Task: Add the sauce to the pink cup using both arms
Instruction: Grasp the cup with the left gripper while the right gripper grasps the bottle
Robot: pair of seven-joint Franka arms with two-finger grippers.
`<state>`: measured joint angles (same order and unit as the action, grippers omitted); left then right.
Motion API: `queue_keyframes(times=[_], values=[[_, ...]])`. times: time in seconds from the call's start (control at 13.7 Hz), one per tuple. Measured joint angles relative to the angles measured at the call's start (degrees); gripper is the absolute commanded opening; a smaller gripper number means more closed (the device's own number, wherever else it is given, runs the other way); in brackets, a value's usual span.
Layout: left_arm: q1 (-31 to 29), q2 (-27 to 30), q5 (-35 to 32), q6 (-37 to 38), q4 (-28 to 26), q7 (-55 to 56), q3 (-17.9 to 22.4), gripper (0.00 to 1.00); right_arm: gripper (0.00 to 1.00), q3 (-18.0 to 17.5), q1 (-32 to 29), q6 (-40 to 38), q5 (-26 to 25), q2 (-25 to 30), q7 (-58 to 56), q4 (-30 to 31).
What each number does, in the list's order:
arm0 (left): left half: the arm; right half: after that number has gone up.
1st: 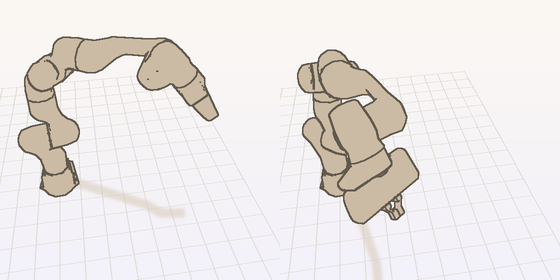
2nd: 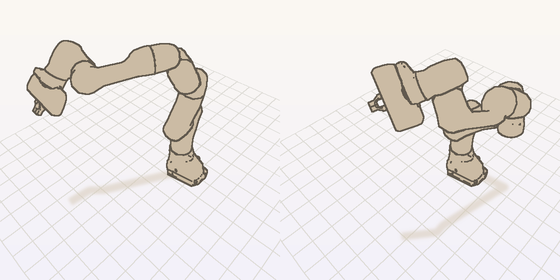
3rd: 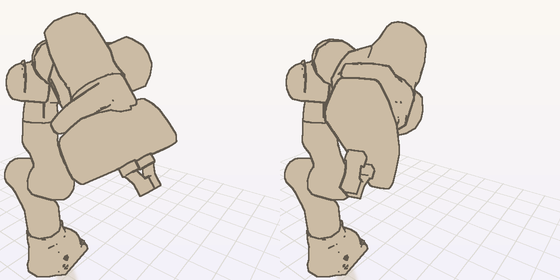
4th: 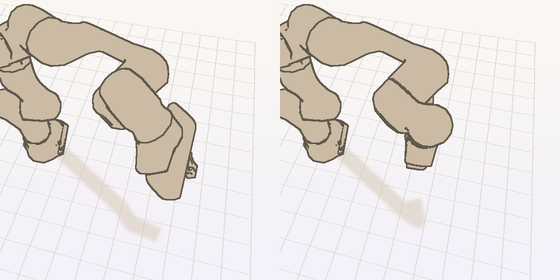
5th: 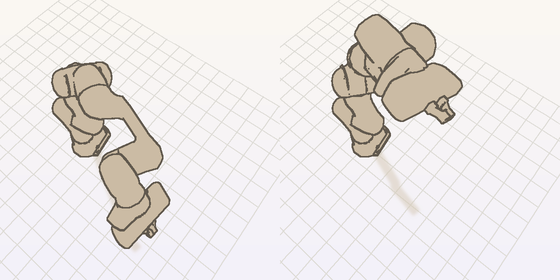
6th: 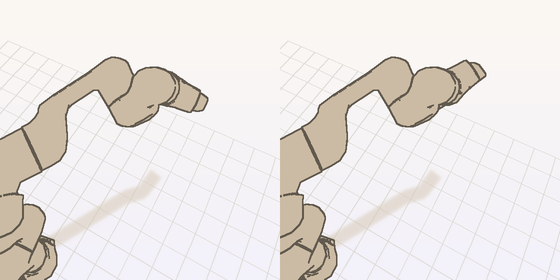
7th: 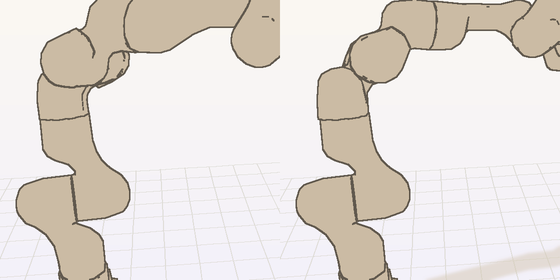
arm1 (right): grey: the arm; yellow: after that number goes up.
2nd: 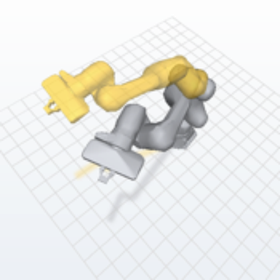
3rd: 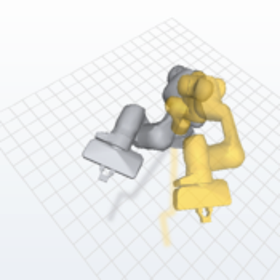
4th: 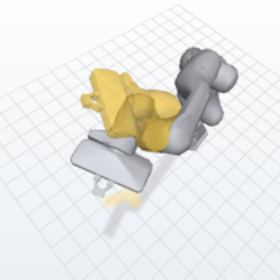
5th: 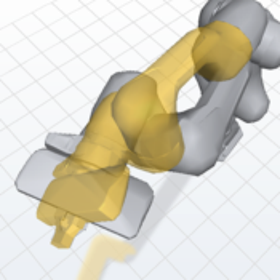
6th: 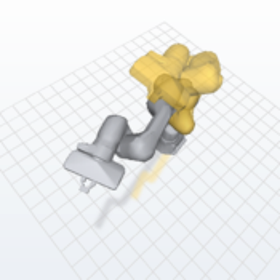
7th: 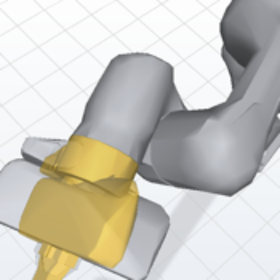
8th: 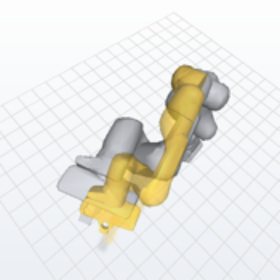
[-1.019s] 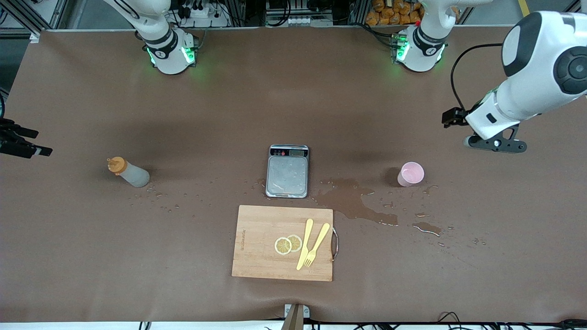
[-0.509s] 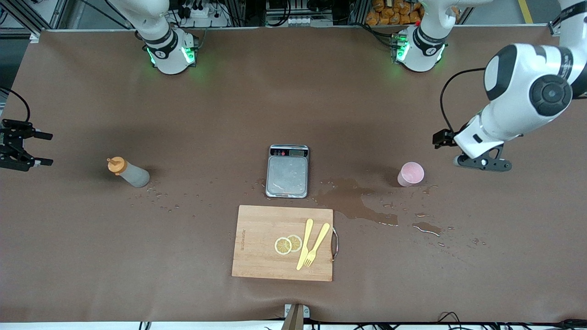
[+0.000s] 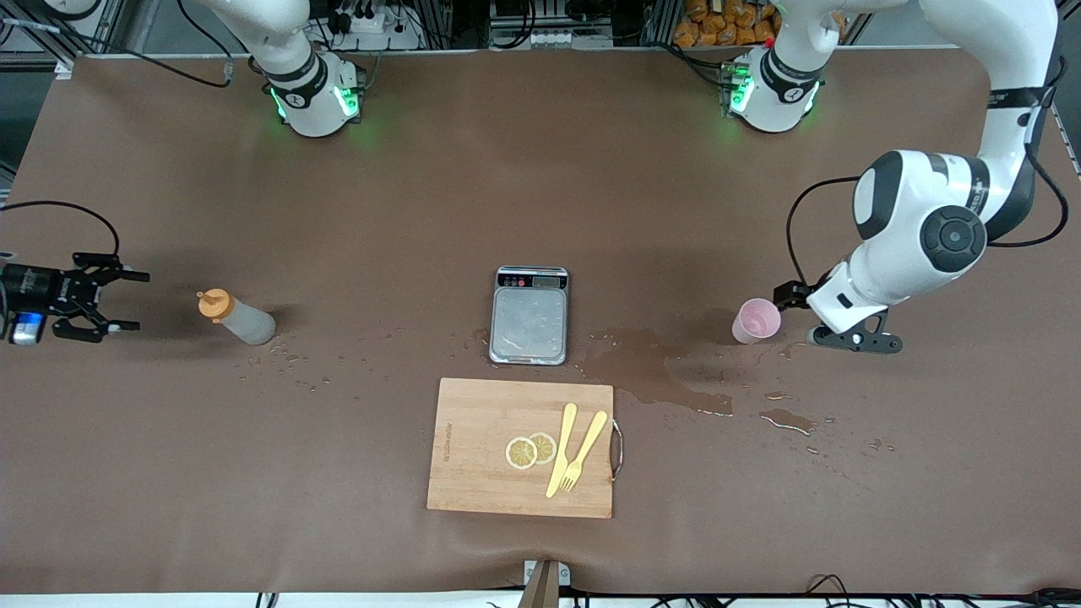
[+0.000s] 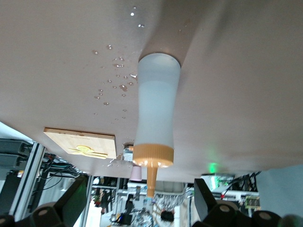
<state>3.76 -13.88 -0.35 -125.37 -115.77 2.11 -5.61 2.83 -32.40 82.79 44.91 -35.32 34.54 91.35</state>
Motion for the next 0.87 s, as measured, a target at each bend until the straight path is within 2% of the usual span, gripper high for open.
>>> queue_keyframes(times=[0.22,0.87], values=[[0.2,-2.7,0.0,-3.4,-0.6,1.4,-0.4,1.0,1.0,0.0,-0.6,-0.1,1.7,-3.7,1.3,0.0],[0.2,-7.2,0.0,-3.8,-0.8,1.5,-0.4,1.0,1.0,0.0,-1.9,-0.4,5.6,-12.2,1.3,0.1]])
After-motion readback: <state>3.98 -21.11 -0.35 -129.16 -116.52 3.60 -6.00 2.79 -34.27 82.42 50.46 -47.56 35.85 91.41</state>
